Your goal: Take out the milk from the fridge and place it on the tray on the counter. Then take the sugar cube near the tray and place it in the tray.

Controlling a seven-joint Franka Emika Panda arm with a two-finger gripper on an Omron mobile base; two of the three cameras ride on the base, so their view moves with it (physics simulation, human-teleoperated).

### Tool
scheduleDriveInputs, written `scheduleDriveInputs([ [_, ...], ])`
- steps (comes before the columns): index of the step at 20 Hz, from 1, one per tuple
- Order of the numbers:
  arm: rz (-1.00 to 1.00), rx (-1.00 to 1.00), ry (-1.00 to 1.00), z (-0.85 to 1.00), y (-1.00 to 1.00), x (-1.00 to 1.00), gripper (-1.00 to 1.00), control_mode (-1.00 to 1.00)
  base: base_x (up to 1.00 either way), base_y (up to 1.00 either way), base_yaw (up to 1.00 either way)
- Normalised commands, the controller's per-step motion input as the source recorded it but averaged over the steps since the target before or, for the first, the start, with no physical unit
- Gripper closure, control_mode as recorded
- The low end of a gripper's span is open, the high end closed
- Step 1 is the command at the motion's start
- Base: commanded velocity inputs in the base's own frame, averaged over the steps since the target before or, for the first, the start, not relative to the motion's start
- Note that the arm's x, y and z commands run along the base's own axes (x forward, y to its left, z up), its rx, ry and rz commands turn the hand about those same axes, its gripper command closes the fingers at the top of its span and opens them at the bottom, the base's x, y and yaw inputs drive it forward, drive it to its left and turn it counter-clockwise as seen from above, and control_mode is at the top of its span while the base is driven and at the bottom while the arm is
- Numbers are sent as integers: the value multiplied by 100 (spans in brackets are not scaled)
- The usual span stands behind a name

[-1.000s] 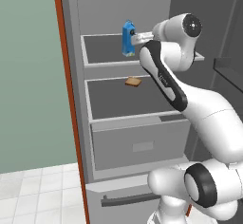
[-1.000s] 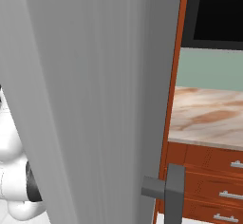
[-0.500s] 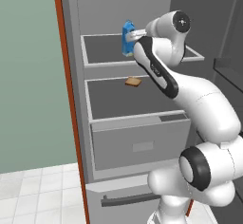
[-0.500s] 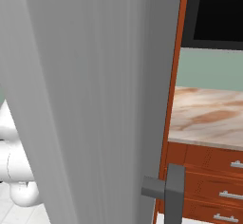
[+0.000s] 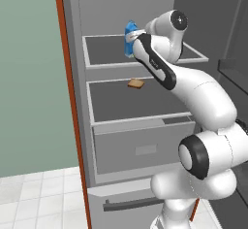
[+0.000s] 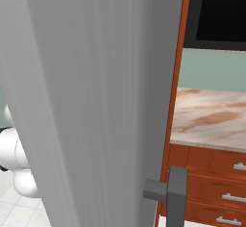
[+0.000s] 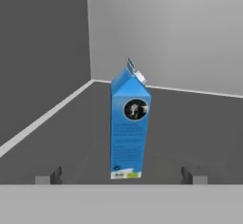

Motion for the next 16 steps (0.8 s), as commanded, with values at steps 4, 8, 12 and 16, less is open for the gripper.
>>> scheduleDriveInputs([
  [4, 2, 0, 0, -17, 0, 38, -100, -100, 0, 0, 0],
  [8, 2, 0, 0, -4, 0, 40, -100, -100, 0, 0, 0],
  [12, 2, 0, 0, -6, 0, 46, -100, -100, 0, 0, 0],
  [16, 1, 0, 0, -11, 0, 47, -100, -100, 0, 0, 0],
])
